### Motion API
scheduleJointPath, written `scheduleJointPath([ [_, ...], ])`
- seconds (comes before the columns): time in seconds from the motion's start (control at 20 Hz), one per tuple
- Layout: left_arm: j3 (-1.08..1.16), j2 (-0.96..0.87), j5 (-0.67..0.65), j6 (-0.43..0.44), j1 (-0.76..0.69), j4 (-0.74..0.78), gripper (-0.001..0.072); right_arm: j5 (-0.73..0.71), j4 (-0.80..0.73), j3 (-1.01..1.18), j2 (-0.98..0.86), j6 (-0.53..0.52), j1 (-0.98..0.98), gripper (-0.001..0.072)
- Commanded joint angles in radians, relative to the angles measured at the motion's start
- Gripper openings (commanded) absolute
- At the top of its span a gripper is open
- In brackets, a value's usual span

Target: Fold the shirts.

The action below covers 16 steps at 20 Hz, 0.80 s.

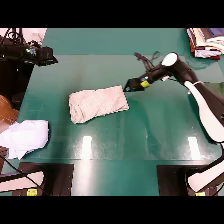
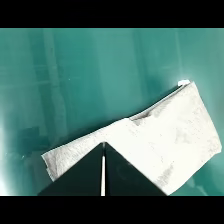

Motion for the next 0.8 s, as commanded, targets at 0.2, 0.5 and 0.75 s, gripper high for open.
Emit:
scheduleJointPath([
  [0.2,0.000,0.000,0.000,0.002,0.000,-0.009,0.0022,-0.047,0.135,-0.059,-0.102,0.007,-0.022,0.0594],
  [0.5,0.000,0.000,-0.003,0.002,0.000,-0.011,0.0022,-0.040,0.142,0.155,-0.259,0.016,0.157,0.0482],
  [0.75,0.000,0.000,-0.053,0.002,-0.010,-0.068,0.0021,-0.038,0.130,0.237,-0.281,-0.014,0.206,0.0012],
])
